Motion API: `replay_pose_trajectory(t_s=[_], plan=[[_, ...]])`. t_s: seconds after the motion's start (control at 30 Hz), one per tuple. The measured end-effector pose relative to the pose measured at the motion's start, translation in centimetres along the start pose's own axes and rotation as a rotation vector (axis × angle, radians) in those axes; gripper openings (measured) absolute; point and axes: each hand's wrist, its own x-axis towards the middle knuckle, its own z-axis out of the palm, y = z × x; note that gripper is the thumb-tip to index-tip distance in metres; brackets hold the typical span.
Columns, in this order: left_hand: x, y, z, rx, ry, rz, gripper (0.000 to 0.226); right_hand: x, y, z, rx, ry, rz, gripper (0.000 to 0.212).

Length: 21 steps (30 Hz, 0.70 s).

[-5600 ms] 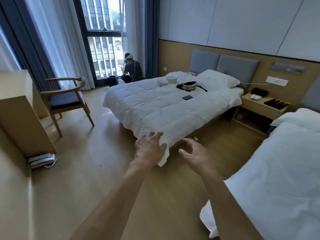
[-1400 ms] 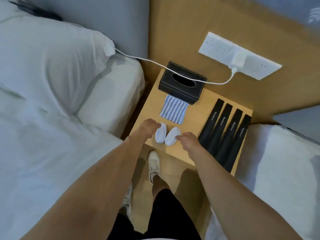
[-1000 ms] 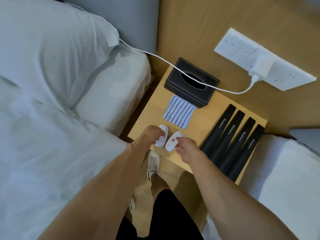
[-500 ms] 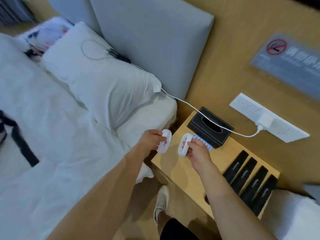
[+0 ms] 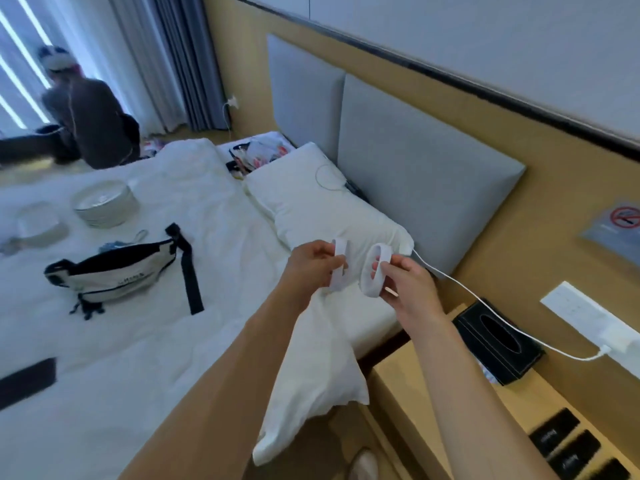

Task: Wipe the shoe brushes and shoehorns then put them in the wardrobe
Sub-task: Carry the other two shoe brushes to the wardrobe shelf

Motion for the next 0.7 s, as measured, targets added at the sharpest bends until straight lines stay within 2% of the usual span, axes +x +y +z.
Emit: replay_pose_trajectory(t_s=[0.37,0.7], plan=[[-11.7,0.3,-15.3,-0.088,0.312,0.172,0.015,-9.1,1.3,14.4,-0.152,-0.362,-0.145,0.012],[-27.9,-1.1,-32.4,-0.065,0.843,0.332,0.009,-22.0,5.9,33.8,-0.231,-0.854,-0.183,0.015]])
